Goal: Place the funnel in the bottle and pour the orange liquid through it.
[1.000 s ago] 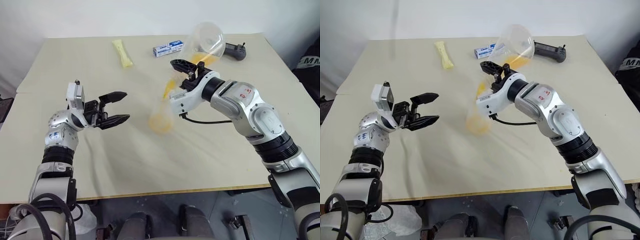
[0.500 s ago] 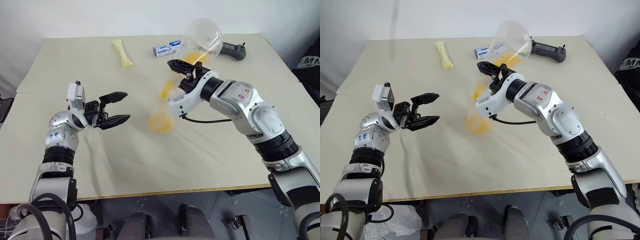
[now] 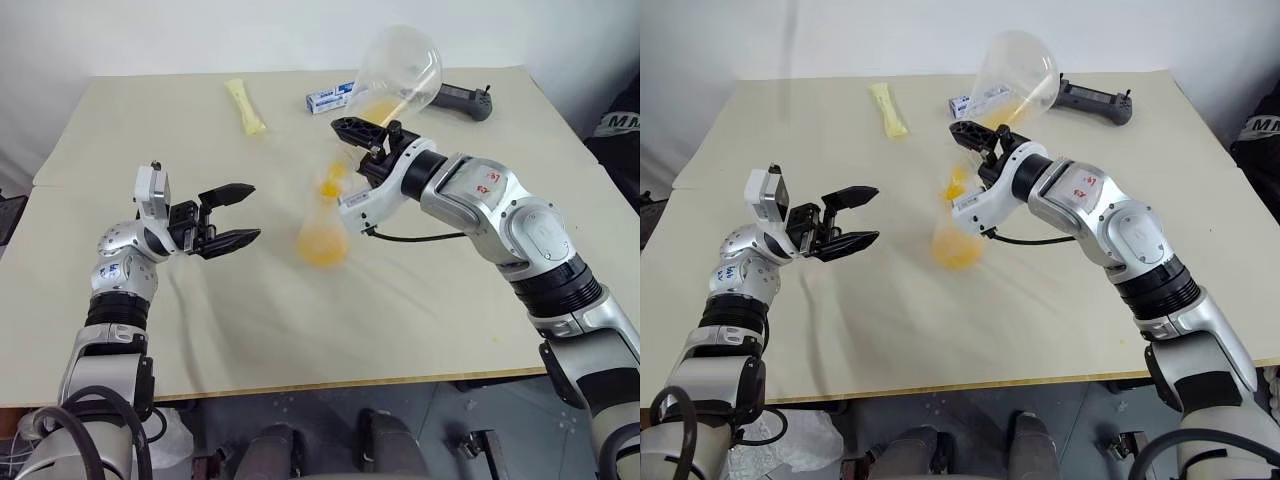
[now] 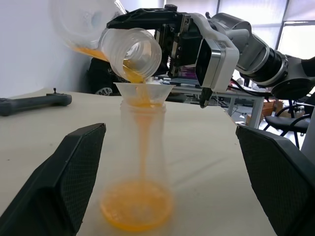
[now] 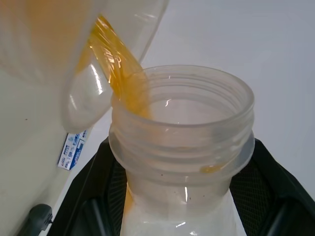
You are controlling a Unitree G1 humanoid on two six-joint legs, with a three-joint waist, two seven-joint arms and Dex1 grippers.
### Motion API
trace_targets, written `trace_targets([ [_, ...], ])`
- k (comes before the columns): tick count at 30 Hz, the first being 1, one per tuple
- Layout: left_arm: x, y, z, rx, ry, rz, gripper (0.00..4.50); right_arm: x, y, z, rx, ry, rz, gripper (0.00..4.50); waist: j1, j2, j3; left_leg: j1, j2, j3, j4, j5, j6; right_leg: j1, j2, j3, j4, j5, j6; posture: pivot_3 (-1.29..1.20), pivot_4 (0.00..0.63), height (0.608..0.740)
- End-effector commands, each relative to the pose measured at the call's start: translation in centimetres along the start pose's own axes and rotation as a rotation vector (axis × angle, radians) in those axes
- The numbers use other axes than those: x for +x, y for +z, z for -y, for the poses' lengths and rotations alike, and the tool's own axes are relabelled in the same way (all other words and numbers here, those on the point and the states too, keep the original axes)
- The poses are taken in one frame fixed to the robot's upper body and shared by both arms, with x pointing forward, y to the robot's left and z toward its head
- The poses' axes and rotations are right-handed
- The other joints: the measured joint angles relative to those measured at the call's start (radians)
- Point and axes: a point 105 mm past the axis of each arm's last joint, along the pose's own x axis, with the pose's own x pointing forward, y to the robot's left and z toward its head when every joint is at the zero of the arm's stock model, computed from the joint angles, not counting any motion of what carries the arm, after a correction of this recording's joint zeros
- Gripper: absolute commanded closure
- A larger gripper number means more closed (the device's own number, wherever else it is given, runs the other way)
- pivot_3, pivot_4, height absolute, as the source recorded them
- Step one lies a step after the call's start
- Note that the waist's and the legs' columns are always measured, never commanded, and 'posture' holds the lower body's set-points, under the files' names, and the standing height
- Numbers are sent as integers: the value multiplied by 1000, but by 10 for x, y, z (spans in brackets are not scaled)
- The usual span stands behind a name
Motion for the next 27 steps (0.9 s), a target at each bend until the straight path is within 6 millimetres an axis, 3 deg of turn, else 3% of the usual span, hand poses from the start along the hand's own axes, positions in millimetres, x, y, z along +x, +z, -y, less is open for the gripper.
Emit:
trace_targets([
  [1,4,9,9,34,-122,13,0,-5,-11,23,-36,-78,-27,2066,0,0,0,0,0,0,0,0,0,0,0,0,0,0,0,0,150,740],
  [27,5,10,7,41,-124,3,0,-5,-11,25,-154,-93,32,2066,-1,0,0,0,0,0,0,0,0,0,0,0,0,0,0,0,150,740],
])
